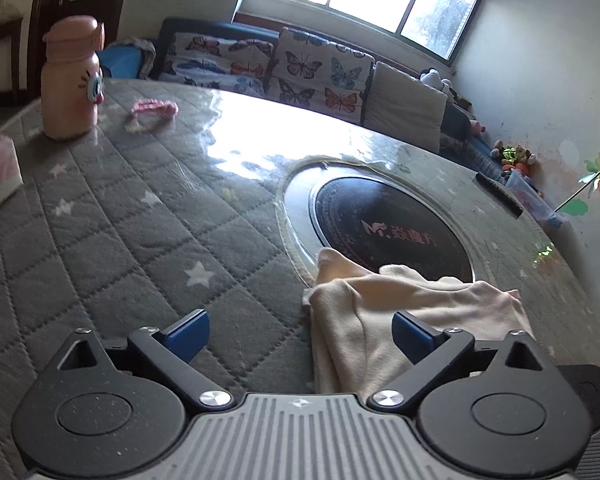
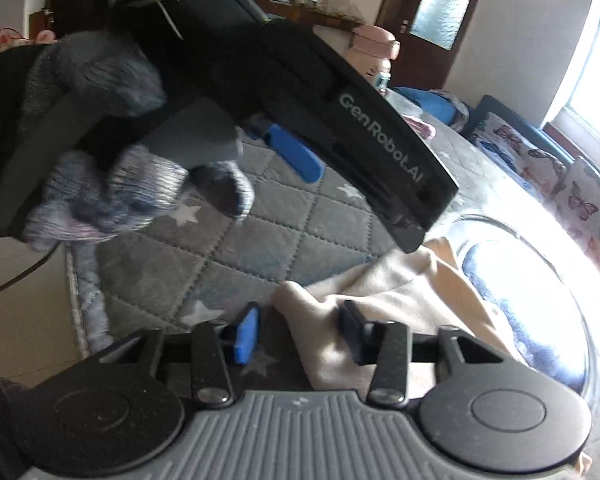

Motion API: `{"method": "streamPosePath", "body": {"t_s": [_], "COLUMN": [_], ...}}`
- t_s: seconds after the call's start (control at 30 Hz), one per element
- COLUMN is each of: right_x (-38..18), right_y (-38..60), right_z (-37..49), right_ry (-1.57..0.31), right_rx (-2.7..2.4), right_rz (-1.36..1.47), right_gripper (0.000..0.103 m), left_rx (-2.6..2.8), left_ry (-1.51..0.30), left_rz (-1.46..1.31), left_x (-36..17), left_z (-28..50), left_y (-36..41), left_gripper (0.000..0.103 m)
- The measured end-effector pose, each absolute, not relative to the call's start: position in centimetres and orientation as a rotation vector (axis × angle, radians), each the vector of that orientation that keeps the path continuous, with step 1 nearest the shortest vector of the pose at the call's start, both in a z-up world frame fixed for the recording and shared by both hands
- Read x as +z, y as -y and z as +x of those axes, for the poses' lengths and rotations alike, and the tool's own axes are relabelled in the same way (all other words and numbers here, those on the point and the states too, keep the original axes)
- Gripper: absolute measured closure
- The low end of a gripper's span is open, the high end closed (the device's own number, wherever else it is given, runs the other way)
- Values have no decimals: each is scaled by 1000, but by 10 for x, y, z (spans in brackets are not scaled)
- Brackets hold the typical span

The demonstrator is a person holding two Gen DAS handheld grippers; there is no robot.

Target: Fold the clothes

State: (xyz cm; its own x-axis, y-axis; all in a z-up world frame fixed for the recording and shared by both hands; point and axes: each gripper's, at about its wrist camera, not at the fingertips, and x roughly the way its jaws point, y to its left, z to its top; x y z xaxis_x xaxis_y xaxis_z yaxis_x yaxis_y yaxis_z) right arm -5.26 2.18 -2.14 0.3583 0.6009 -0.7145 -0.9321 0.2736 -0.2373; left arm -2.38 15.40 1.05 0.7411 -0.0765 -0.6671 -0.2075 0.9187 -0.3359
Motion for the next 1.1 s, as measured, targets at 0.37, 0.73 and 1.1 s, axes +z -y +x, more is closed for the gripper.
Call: {"method": "streamPosePath", "body": {"t_s": [0.37, 0.73, 1.1], "right_x": [18, 25, 19], "right_y": [8, 38, 96], "right_z": [-32, -20, 4], "right_ry": [-511, -527, -577], "right_rx": [1053, 1071, 867], "right_rz": [-484, -422, -348], "right_gripper": [87, 86, 76], "left_rx": [24, -78, -54], "left_ry": [-812, -864, -855], "left_rz": [-712, -1008, -881], "left_x": [-8, -33, -27], "left_z": [-11, 2, 1], "left_y": [-154, -155, -146], "left_gripper": [14, 76, 86]}}
